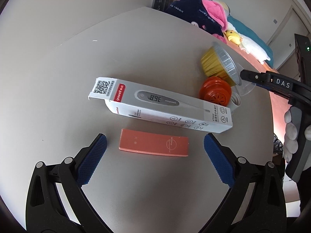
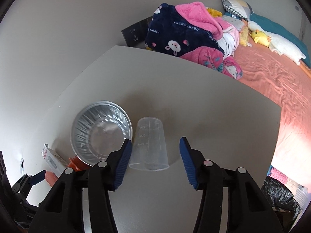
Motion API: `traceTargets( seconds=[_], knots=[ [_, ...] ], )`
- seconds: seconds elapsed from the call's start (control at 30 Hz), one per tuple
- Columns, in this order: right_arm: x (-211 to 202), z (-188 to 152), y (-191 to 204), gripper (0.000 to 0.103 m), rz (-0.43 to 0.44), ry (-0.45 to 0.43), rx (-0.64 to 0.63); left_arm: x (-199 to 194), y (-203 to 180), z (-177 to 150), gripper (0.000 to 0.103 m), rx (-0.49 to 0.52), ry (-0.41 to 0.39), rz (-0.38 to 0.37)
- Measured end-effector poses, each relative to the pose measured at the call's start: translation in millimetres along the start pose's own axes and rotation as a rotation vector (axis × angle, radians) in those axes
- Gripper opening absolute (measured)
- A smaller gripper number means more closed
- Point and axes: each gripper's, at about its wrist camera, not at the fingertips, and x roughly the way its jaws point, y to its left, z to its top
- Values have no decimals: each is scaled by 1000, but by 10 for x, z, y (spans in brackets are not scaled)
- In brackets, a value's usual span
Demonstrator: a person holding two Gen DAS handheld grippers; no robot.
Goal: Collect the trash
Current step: 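Grasp the clear plastic cup with the right gripper while the left gripper grasps the pink card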
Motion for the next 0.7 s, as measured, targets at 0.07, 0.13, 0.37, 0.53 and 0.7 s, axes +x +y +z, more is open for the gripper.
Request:
traceTargets(
  seconds=[0.07,0.13,0.37,0.53,0.7],
  knots=[
    [72,10,-5,45,2,15,7,-5,11,-1,96,-1,-5,4],
    [123,11,-10,44,1,23,16,-4,18,0,96,0,-8,6],
    [161,19,30,43,-15,9,-4,-15,-1,-59,89,40,-33,47],
    [113,-46,15,42,-9,18,-2,-22,-17,-56,73,67,-49,55],
    [17,-95,-29,42,4,16,20,-38,0,-28,65,42,-55,13]
  ],
)
